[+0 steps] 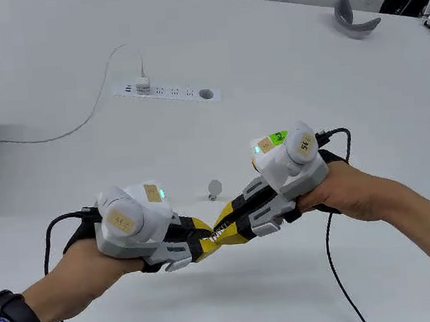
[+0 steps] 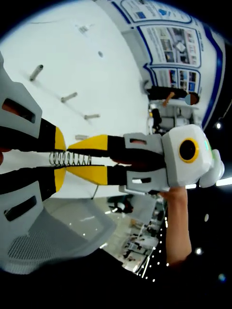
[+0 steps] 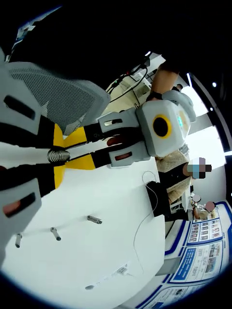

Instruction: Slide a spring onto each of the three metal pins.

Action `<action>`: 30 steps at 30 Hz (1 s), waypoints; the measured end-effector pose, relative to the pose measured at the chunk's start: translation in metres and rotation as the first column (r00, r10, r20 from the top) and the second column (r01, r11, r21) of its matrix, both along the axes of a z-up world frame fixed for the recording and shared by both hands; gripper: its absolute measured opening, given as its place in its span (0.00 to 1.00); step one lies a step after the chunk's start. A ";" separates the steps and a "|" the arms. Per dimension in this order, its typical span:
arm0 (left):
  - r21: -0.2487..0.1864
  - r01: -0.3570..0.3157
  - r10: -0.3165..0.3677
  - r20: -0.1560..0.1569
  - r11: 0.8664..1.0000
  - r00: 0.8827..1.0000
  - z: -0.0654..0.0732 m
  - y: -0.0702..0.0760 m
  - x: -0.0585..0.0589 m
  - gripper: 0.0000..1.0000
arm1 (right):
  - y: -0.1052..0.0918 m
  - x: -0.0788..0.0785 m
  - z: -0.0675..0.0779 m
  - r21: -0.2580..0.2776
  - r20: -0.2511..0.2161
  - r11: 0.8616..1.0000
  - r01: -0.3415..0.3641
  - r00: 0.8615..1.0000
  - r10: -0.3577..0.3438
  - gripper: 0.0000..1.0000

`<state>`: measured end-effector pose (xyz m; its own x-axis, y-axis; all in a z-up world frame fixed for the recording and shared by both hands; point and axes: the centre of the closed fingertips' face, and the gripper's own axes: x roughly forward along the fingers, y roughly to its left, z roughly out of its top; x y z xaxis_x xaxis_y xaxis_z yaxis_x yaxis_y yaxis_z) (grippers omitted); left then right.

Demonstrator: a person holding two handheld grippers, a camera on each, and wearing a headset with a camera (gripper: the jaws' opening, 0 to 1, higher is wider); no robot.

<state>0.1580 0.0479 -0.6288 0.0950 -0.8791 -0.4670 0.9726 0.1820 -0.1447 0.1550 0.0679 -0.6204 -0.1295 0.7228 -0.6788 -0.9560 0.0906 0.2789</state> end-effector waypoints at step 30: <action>-0.032 -0.195 0.194 -0.047 0.980 0.980 -0.009 0.024 0.029 0.23 | -0.031 0.028 -0.013 -0.054 0.039 0.981 0.185 0.982 -0.184 0.12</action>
